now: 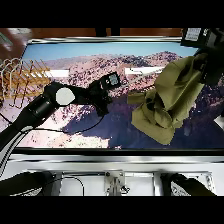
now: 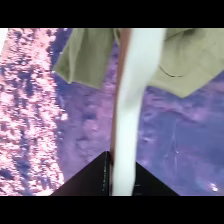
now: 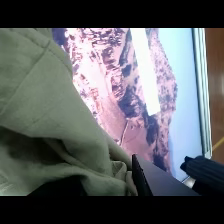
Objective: Fold the shirts.
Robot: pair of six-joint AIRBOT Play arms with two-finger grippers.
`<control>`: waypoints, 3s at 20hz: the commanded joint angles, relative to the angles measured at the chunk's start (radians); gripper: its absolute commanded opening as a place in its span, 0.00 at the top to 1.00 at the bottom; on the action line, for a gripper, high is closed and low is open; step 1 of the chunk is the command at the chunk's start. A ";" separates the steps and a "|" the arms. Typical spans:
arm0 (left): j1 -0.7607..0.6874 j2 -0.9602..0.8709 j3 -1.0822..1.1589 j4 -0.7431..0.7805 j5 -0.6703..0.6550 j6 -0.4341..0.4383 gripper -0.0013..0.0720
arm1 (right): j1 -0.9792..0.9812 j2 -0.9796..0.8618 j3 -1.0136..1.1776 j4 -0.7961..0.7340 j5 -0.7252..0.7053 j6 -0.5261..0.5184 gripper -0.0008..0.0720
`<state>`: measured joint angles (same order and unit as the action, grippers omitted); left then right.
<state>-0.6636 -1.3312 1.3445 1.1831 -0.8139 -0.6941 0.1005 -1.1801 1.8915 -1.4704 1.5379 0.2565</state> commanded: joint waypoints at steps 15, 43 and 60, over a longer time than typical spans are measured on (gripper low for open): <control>0.173 0.005 0.018 0.162 0.449 0.003 0.08 | 0.001 0.072 0.000 0.158 0.028 -0.058 0.89; 0.484 0.211 0.055 -0.003 -0.172 -0.492 0.07 | 0.000 0.131 0.000 0.158 -0.068 0.032 0.89; -0.060 -0.063 -0.357 -0.911 0.521 -0.392 0.08 | 0.001 0.156 0.000 0.445 -0.117 0.219 0.89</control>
<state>-0.6983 -1.3640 0.9886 0.3275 -0.3378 -1.0794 0.1013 -1.0256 1.8908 -1.0477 1.4261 0.4473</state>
